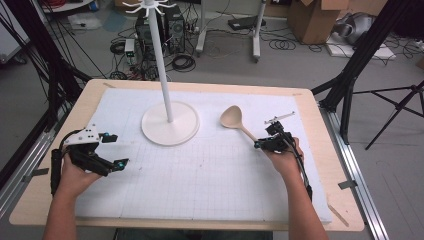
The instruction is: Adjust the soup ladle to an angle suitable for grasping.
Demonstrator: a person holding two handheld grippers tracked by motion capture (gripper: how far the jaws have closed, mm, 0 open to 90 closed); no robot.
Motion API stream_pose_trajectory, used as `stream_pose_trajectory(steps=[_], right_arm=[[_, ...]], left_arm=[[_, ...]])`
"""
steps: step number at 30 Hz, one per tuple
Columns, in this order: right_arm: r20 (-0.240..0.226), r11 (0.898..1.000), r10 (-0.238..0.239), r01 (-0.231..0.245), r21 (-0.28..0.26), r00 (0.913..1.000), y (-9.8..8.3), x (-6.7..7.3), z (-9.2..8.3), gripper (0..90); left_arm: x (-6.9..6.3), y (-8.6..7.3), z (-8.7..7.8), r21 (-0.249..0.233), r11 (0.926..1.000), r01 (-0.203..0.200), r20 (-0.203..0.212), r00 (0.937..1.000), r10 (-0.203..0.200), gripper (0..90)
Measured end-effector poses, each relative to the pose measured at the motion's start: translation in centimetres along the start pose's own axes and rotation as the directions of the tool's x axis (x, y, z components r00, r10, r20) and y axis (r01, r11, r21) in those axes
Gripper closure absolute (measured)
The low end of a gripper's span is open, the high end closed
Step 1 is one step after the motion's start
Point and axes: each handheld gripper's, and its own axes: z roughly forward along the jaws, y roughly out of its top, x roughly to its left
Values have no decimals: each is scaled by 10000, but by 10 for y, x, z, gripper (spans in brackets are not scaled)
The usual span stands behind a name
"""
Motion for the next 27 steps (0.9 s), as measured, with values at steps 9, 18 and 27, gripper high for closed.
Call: stream_pose_trajectory(steps=[9, 18, 27], right_arm=[[-545, 9997, -195, 186, -171, 9983, 0, 3, -5, 774], [-1033, 9956, -701, 630, -699, 9922, 2, 15, -17, 772], [-1531, 9848, -1612, 1487, -903, 9750, 3, 38, -30, 772]], left_arm=[[1, -1, -1, 23, 10000, 31, -18, 10000, -31, 18], [0, -1, 1, 78, 10000, 20, 20, 10000, -20, 17], [0, 0, 2, 87, 10000, 12, 38, 10000, -12, 17]])
